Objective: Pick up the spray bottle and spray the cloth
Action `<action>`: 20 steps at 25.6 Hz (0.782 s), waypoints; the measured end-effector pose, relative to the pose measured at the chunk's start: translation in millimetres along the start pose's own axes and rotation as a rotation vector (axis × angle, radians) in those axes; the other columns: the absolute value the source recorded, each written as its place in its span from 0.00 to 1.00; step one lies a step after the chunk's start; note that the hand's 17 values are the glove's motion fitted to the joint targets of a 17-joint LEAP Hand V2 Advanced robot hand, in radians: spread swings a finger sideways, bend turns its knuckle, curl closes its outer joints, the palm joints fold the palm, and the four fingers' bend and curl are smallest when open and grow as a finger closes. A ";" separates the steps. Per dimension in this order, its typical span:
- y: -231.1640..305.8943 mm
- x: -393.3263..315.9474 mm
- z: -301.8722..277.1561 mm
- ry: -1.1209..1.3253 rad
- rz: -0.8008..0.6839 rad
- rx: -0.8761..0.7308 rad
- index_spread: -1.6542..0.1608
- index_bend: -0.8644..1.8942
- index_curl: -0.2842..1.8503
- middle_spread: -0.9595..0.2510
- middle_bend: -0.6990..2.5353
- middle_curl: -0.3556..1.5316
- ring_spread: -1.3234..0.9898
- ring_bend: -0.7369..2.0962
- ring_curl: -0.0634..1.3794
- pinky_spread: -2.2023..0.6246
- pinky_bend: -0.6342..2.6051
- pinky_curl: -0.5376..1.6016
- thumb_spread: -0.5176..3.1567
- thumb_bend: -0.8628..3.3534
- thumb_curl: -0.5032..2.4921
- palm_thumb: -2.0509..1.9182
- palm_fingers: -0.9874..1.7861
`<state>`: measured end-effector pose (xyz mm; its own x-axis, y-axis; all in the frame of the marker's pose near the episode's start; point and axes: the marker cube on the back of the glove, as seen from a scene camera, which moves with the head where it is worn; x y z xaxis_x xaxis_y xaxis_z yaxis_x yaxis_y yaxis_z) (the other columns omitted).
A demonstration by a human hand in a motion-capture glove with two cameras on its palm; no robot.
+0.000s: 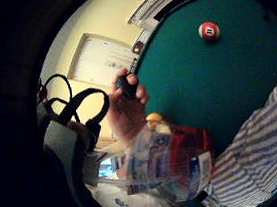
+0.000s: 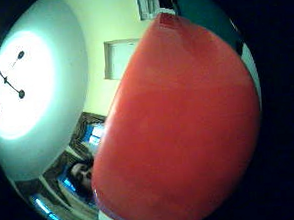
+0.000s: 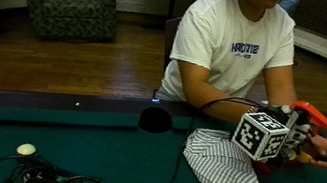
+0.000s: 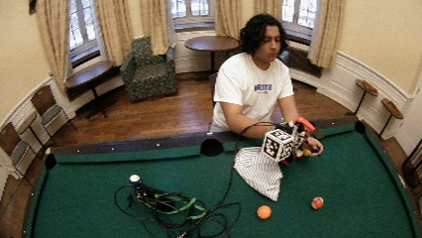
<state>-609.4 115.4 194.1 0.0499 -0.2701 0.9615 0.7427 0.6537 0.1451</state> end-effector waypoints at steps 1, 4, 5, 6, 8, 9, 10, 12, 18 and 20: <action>-3.1 2.8 1.9 0.003 0.004 -0.001 0.76 0.43 0.43 0.61 0.39 0.51 0.48 0.51 0.39 0.68 0.35 0.45 0.24 0.20 0.45 0.75 0.84; -12.3 11.1 7.3 0.008 0.013 -0.001 0.76 0.43 0.43 0.61 0.39 0.51 0.48 0.51 0.39 0.68 0.35 0.45 0.24 0.20 0.45 0.75 0.84; -15.8 13.9 9.1 0.009 0.015 0.001 0.76 0.43 0.43 0.61 0.39 0.51 0.48 0.51 0.39 0.68 0.35 0.45 0.24 0.20 0.45 0.75 0.84; -19.5 16.5 10.8 0.009 0.016 0.006 0.76 0.43 0.43 0.61 0.39 0.51 0.48 0.51 0.40 0.68 0.35 0.45 0.24 0.20 0.45 0.75 0.84; -27.9 20.5 13.8 0.008 0.013 0.025 0.76 0.44 0.43 0.61 0.39 0.51 0.48 0.51 0.40 0.68 0.35 0.45 0.24 0.20 0.45 0.75 0.84; -32.9 22.0 15.1 0.007 0.009 0.036 0.76 0.44 0.43 0.61 0.39 0.51 0.48 0.51 0.40 0.68 0.35 0.45 0.24 0.20 0.45 0.75 0.84; -38.7 23.3 16.5 0.008 0.004 0.044 0.76 0.44 0.43 0.61 0.39 0.51 0.48 0.51 0.40 0.68 0.35 0.45 0.24 0.20 0.45 0.75 0.84; -52.9 25.6 20.2 0.010 -0.003 0.045 0.76 0.44 0.43 0.61 0.39 0.51 0.48 0.51 0.40 0.68 0.35 0.45 0.24 0.20 0.45 0.75 0.84; -98.5 31.6 33.0 0.005 -0.004 0.022 0.76 0.44 0.43 0.62 0.39 0.51 0.48 0.51 0.40 0.68 0.35 0.45 0.23 0.20 0.45 0.75 0.85; -111.4 33.6 36.5 0.002 0.006 0.011 0.76 0.44 0.43 0.62 0.39 0.51 0.48 0.51 0.40 0.68 0.35 0.45 0.23 0.20 0.45 0.75 0.84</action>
<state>-714.8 59.3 218.7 0.0561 -0.2678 0.9618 0.7349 0.6632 0.1418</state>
